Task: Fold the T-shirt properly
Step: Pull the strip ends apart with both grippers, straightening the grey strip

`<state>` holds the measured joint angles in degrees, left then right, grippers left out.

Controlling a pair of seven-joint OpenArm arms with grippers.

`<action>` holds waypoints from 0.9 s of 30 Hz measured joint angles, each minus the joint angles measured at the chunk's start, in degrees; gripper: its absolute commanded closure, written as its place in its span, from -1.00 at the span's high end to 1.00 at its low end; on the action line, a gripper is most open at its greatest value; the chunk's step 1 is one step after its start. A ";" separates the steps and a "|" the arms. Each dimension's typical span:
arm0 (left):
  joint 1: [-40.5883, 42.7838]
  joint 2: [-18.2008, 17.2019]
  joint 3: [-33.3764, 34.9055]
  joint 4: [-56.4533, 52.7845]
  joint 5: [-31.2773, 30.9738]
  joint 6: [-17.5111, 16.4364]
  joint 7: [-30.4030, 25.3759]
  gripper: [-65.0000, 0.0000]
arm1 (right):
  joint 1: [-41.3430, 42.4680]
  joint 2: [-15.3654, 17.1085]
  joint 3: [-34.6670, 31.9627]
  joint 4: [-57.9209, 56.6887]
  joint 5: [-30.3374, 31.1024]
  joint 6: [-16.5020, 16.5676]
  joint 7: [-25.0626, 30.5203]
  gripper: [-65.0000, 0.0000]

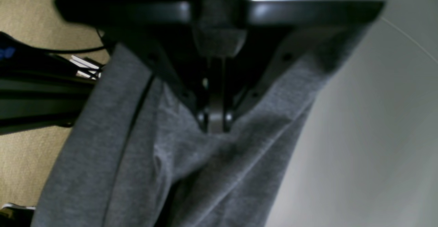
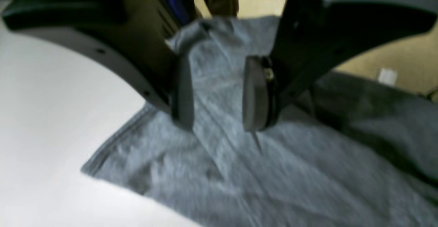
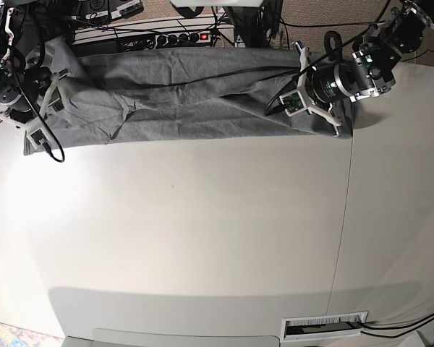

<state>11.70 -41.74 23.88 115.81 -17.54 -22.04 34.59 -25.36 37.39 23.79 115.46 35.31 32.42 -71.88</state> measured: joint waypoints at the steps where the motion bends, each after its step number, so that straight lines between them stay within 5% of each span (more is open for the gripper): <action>1: 0.00 -0.02 0.00 0.00 0.00 0.00 0.00 -1.00 | 0.07 -0.35 0.02 0.00 0.61 0.00 0.52 -0.23; 4: 0.00 0.00 0.00 0.00 -0.02 0.00 -0.02 -1.00 | 0.37 -3.30 0.04 0.00 1.92 0.00 3.06 -0.33; 8: 0.00 -0.02 0.00 0.00 -0.02 0.02 -0.02 -1.00 | 0.28 -7.13 0.04 -0.04 2.03 0.20 3.98 -0.99; 13: 0.00 0.00 0.00 0.00 -0.02 0.00 -0.02 -1.00 | 0.28 -7.52 0.04 -0.24 -3.41 0.20 4.90 -1.00; 18: 0.00 -0.02 0.00 0.00 -0.02 0.02 0.00 -1.00 | 0.61 -7.54 0.04 -9.11 -6.32 0.00 11.85 -1.00; 22: 0.00 -0.02 0.00 -0.24 0.00 4.17 1.88 -1.00 | 0.26 -7.58 0.04 -15.67 -6.51 0.04 14.14 -1.00; 27: -0.02 0.02 0.00 -5.33 0.31 3.98 2.43 -1.00 | 0.44 -7.56 0.04 -17.35 -6.86 0.11 16.20 -1.00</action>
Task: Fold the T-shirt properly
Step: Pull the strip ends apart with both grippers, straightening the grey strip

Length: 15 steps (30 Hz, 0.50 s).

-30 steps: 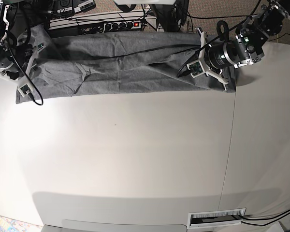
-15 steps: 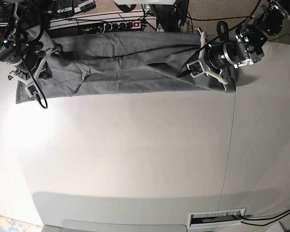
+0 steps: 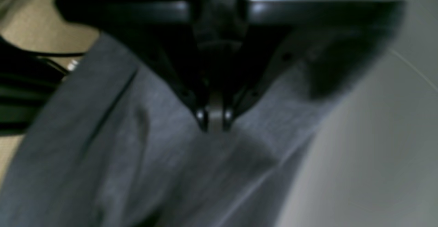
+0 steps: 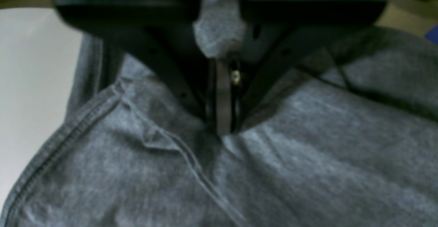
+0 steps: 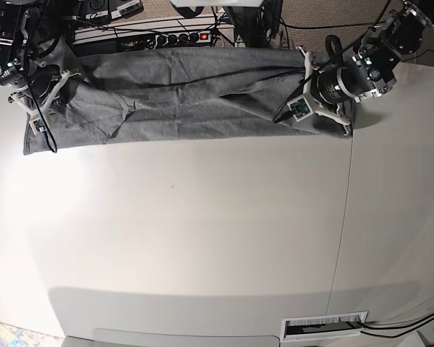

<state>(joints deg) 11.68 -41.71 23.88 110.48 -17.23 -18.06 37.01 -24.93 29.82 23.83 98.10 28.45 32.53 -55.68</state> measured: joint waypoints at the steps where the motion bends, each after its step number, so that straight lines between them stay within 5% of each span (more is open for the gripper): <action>1: 0.00 0.00 0.00 -1.20 -0.02 0.17 -0.44 -1.00 | -0.02 0.02 0.00 -0.28 -0.11 0.09 1.09 -1.00; 5: -0.48 0.00 -0.33 -4.81 -1.70 0.02 -4.04 -1.00 | 0.09 -0.02 0.00 -0.96 -1.33 0.07 7.13 -1.00; 15: -0.92 0.15 -0.44 -8.50 -0.96 -0.20 -10.34 -1.00 | 5.22 0.00 -5.46 -3.26 -7.65 0.13 11.58 -1.00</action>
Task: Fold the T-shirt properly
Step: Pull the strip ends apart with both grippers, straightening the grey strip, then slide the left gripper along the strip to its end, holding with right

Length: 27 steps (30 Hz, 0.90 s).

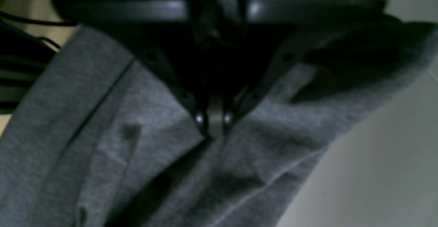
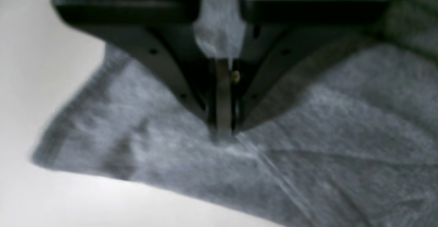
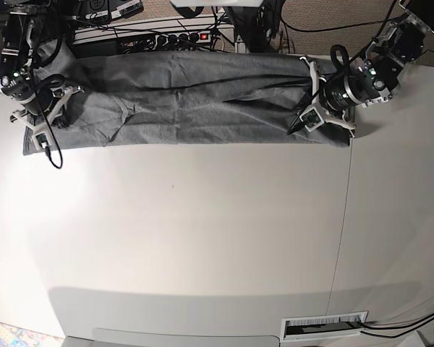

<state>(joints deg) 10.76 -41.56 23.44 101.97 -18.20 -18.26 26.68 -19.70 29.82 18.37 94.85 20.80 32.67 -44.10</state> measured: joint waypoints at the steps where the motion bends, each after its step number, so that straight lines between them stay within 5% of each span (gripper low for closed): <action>1: 0.00 0.00 0.00 0.00 0.13 0.02 -0.02 -1.00 | 0.55 0.00 -1.16 -1.07 0.13 -0.02 0.15 -1.00; 9: -0.02 0.26 0.00 0.00 2.32 2.21 -0.24 -1.00 | 10.91 0.85 -9.11 -13.84 2.40 -0.55 7.02 -1.00; 21: -6.91 0.28 0.15 -6.95 7.52 5.16 -4.24 -1.00 | 21.57 0.42 -14.82 -20.28 1.75 -0.09 6.43 -1.00; 27: -10.49 0.13 0.35 -5.62 1.46 5.29 5.33 -1.00 | 22.10 0.33 -15.02 -20.33 1.70 -0.02 5.97 -1.00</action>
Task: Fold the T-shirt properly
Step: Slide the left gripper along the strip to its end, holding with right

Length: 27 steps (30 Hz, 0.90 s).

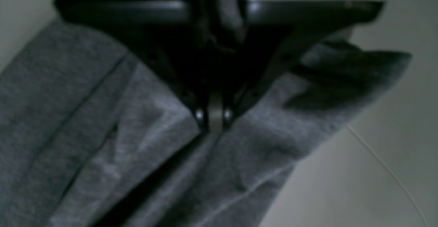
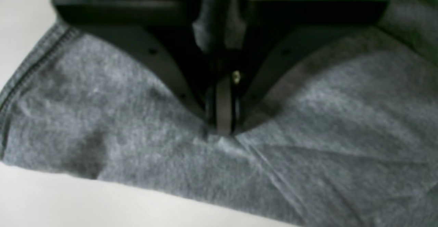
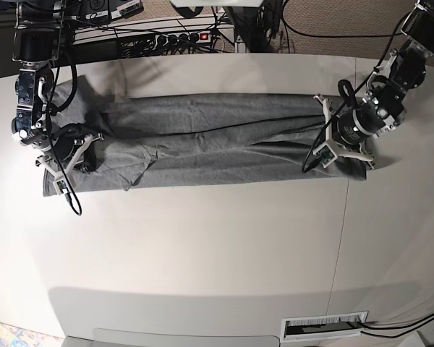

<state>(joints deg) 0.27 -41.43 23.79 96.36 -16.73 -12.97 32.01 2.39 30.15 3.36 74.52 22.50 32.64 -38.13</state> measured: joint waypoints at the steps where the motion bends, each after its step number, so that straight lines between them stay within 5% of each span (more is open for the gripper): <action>1: -0.15 -0.11 0.00 0.85 -0.90 -0.02 1.77 -1.00 | 0.00 0.00 0.00 -0.02 0.02 0.00 0.02 -1.00; 9: -0.26 -0.15 -3.19 7.54 -3.76 0.83 11.74 -1.00 | 0.00 0.00 0.00 0.00 -1.66 0.22 0.90 -1.00; 12: -0.04 -0.17 -7.52 7.52 -3.56 6.88 14.75 -0.78 | 0.00 -0.02 0.00 0.00 -1.68 0.22 0.90 -1.00; 17: -0.22 -0.15 -18.12 7.45 -11.04 7.34 19.08 -0.39 | 0.02 -0.02 0.00 0.00 -1.68 0.20 0.87 -1.00; 27: 0.90 0.63 -31.87 -4.68 -40.02 -5.73 28.85 -0.30 | 0.02 -0.02 0.00 0.00 -1.68 0.20 0.87 -1.00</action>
<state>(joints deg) 1.17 -40.80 -8.08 91.68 -56.75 -18.70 60.86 2.42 30.13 3.36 74.52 20.82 32.84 -37.26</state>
